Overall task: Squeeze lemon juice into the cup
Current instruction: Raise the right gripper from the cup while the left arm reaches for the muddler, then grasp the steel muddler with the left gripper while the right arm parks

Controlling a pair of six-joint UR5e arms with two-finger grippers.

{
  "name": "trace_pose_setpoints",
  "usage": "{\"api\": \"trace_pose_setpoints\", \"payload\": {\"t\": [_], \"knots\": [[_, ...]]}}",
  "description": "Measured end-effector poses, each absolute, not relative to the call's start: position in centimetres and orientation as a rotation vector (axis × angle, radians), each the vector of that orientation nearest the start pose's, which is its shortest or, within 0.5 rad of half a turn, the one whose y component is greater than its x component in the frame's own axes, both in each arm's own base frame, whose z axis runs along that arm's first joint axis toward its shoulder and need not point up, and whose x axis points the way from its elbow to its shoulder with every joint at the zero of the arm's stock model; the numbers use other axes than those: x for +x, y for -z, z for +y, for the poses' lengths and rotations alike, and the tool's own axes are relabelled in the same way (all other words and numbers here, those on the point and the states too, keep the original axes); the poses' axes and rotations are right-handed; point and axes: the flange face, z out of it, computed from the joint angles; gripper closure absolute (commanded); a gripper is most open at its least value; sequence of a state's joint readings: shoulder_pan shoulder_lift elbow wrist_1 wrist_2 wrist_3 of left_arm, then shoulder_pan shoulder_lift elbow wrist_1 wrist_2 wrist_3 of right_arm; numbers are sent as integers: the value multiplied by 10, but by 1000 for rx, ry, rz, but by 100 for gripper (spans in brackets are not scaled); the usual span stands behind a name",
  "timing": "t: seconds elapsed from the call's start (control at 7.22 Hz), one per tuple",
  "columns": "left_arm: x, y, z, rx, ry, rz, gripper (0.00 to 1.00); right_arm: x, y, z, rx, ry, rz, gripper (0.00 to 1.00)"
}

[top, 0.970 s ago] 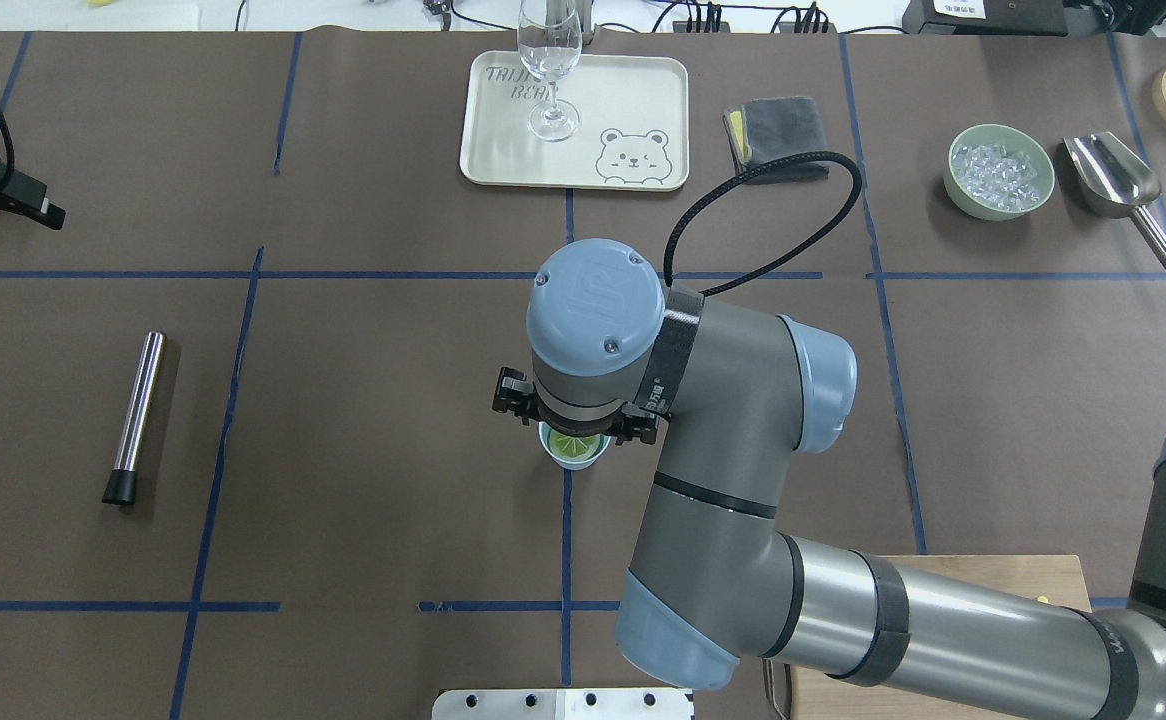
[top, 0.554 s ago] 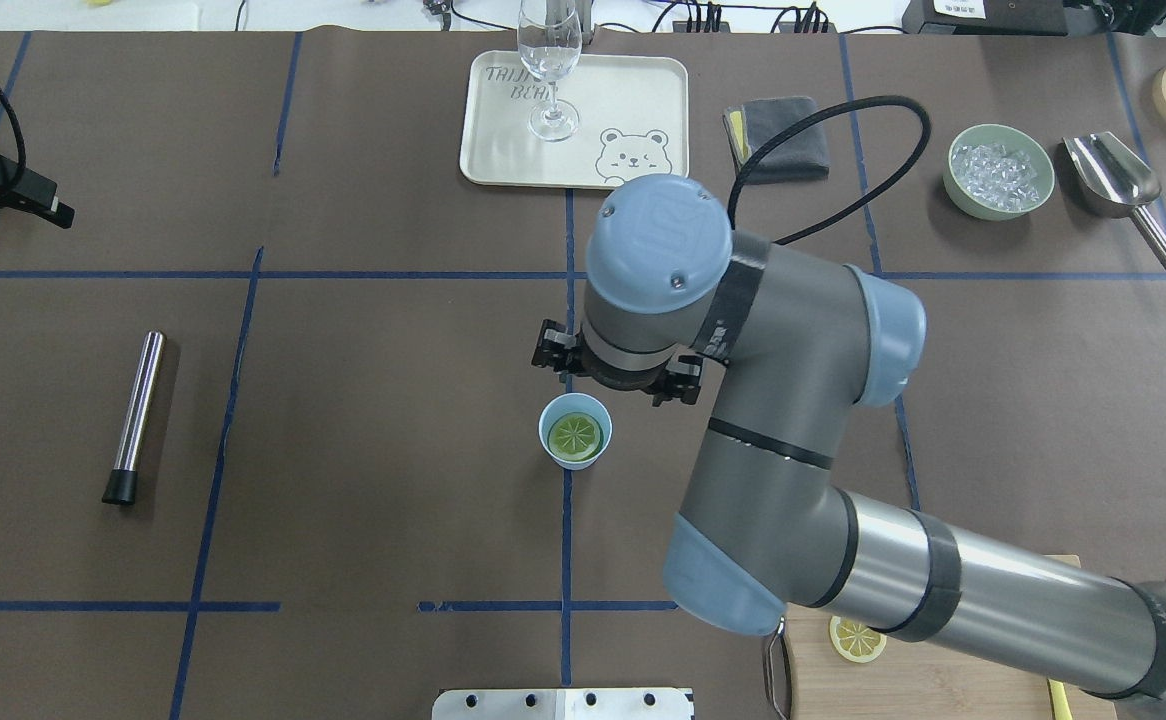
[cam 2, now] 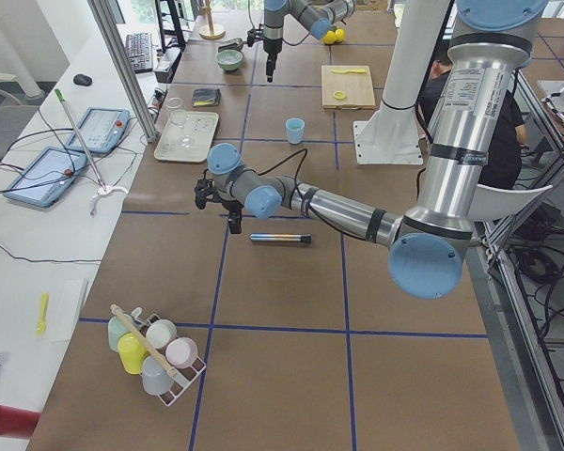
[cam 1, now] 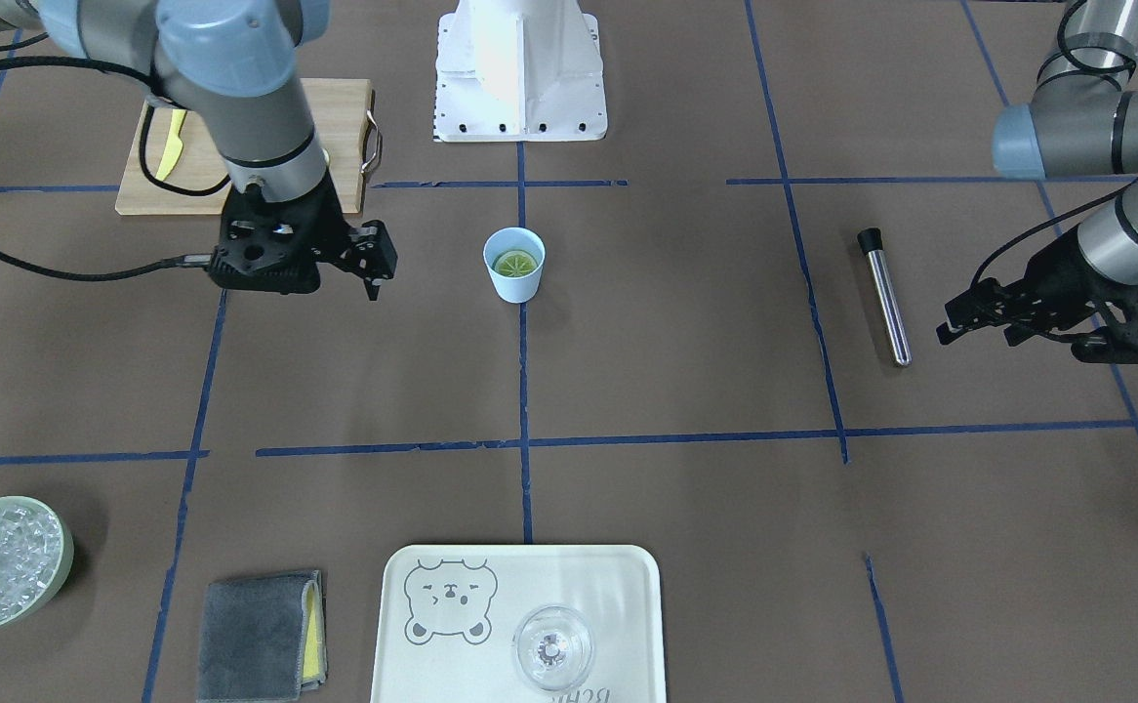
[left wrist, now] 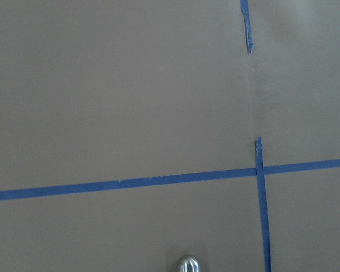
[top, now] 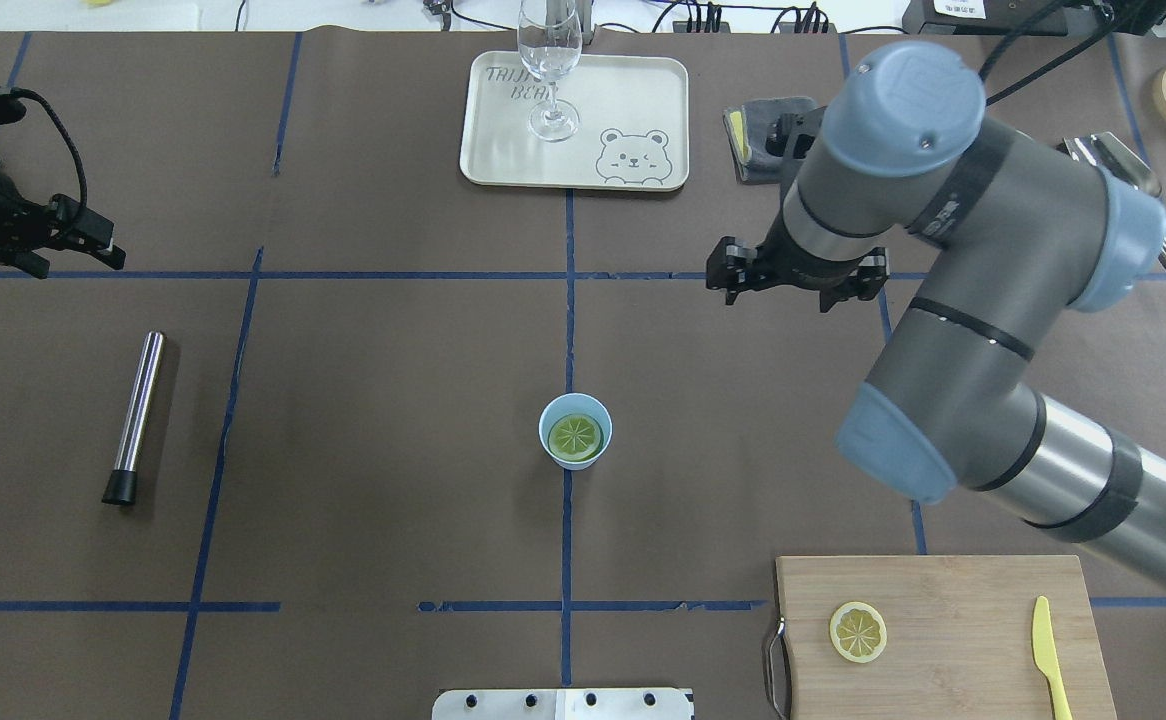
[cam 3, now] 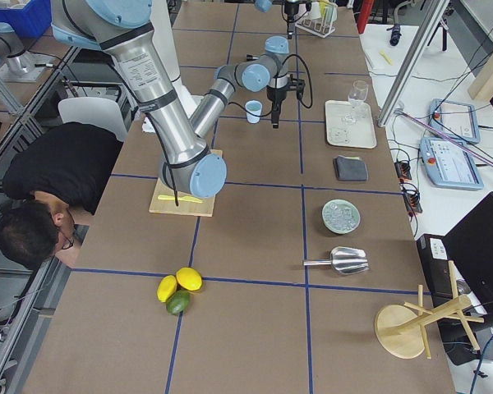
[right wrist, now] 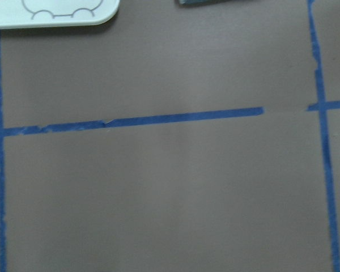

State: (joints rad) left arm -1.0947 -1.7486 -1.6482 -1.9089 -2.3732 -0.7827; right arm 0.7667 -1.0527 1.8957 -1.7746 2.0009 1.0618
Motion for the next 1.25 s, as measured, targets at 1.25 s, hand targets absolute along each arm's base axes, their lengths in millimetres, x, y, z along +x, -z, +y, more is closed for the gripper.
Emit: {"api": "trace_pose_setpoints", "payload": {"t": [1.25], "knots": [[302, -537, -475, -97, -66, 816, 0, -160, -402, -538, 46, 37, -772, 0]]}}
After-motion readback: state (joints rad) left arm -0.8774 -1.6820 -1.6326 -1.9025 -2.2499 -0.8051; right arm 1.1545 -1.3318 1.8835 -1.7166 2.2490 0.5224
